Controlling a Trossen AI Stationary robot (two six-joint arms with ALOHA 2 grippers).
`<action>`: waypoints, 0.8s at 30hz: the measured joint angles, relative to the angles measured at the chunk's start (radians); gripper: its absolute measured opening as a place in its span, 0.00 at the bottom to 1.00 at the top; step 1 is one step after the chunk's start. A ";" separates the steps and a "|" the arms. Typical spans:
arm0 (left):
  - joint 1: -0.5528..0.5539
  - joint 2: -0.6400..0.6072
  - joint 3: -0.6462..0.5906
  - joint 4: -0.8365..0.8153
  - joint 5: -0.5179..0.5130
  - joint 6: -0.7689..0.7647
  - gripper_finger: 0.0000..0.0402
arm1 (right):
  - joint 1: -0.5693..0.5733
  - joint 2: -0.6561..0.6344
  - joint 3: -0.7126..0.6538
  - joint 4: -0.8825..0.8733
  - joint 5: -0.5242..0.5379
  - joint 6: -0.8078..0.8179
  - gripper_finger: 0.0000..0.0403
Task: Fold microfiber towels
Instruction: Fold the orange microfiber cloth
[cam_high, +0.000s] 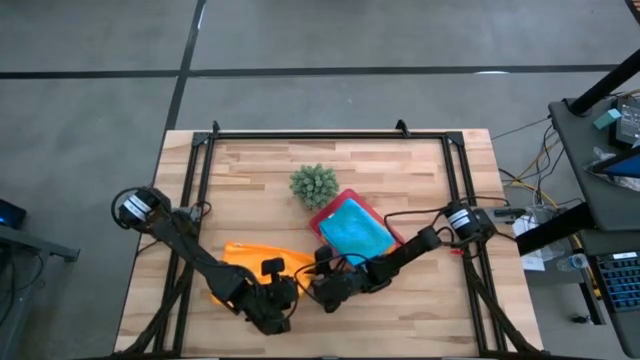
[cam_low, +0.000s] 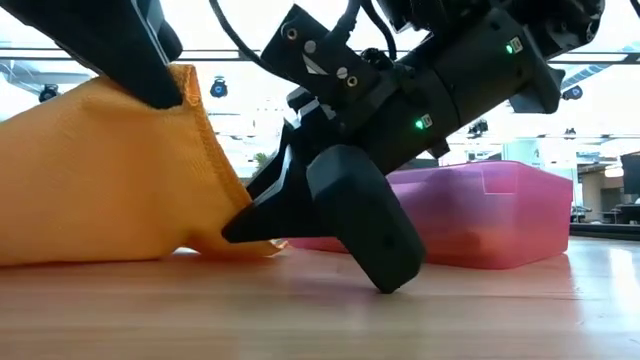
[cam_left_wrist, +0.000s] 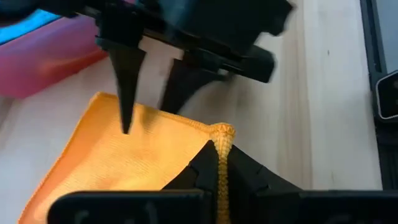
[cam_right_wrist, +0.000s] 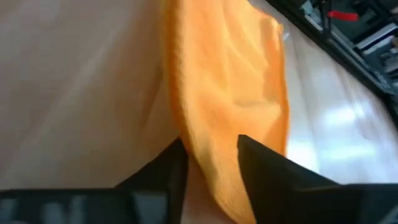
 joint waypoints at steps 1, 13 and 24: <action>-0.001 0.000 0.000 0.001 0.000 -0.004 0.00 | -0.001 -0.005 0.000 -0.009 0.006 -0.004 0.27; -0.004 0.000 -0.002 0.135 -0.008 -0.023 0.00 | 0.001 -0.149 -0.003 -0.256 0.074 -0.100 0.02; -0.010 0.067 -0.002 0.334 -0.014 -0.049 0.00 | 0.030 -0.342 -0.002 -0.507 -0.097 -0.115 0.02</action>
